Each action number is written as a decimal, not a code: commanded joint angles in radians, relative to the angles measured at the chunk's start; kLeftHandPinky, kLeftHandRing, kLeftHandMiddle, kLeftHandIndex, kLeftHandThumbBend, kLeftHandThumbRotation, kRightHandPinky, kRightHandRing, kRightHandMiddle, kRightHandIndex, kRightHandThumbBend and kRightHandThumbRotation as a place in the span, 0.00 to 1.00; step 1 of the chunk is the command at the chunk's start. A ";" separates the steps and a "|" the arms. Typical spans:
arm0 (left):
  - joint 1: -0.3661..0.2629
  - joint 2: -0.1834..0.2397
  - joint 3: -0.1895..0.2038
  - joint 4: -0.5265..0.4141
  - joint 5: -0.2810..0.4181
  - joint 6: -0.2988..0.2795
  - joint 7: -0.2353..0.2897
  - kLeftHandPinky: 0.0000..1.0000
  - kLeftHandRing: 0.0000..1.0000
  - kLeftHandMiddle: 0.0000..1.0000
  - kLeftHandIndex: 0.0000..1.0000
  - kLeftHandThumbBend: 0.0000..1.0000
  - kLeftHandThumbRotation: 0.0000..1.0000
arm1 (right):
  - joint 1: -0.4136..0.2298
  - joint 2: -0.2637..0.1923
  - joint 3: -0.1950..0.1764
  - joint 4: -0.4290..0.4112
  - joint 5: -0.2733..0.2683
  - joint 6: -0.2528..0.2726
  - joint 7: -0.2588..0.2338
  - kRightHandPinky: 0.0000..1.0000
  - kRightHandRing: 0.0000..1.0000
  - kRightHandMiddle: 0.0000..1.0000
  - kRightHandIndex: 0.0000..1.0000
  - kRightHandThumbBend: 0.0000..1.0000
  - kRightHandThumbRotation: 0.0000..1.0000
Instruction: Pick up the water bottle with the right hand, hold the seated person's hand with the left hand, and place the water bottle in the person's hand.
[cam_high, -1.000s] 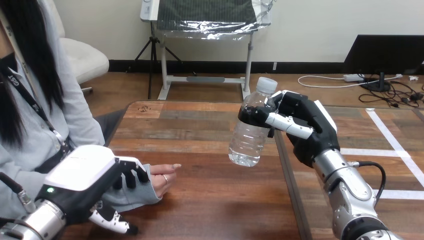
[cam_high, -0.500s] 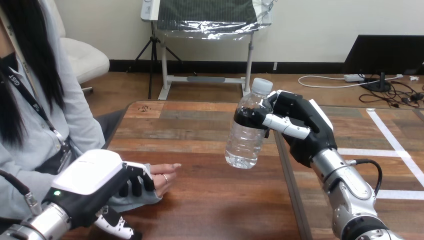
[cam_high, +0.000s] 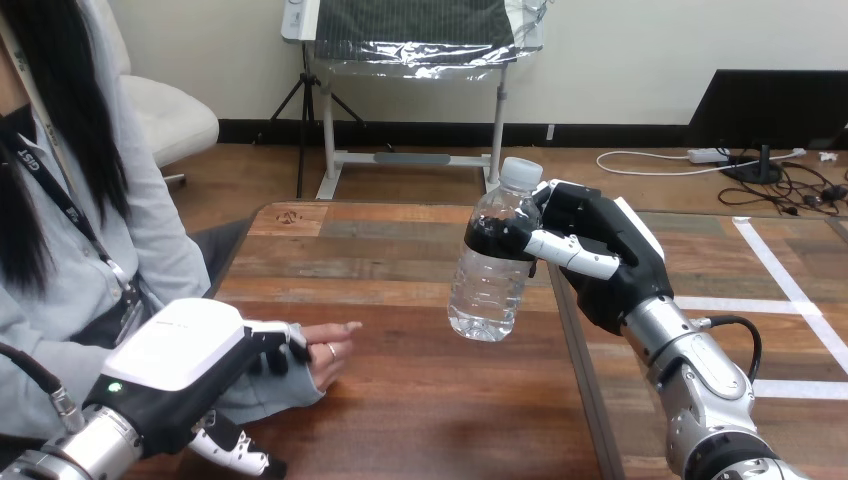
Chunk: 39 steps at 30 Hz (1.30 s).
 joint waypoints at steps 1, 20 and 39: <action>-0.032 0.014 0.005 -0.043 0.020 0.003 0.058 0.68 0.75 0.77 0.79 1.00 0.28 | -0.077 -0.015 -0.020 -0.050 0.027 -0.036 0.004 0.14 0.17 0.28 0.33 0.61 0.00; -0.020 0.028 0.013 -0.064 0.078 0.056 0.131 0.80 0.87 0.88 0.88 1.00 0.38 | -0.062 -0.021 -0.024 -0.064 0.038 -0.048 0.022 0.16 0.18 0.28 0.31 0.59 0.00; -0.041 0.034 0.008 -0.053 0.093 0.114 0.141 0.82 0.90 0.90 0.91 1.00 0.41 | -0.054 -0.026 -0.018 -0.070 0.039 -0.066 0.021 0.13 0.16 0.27 0.32 0.57 0.00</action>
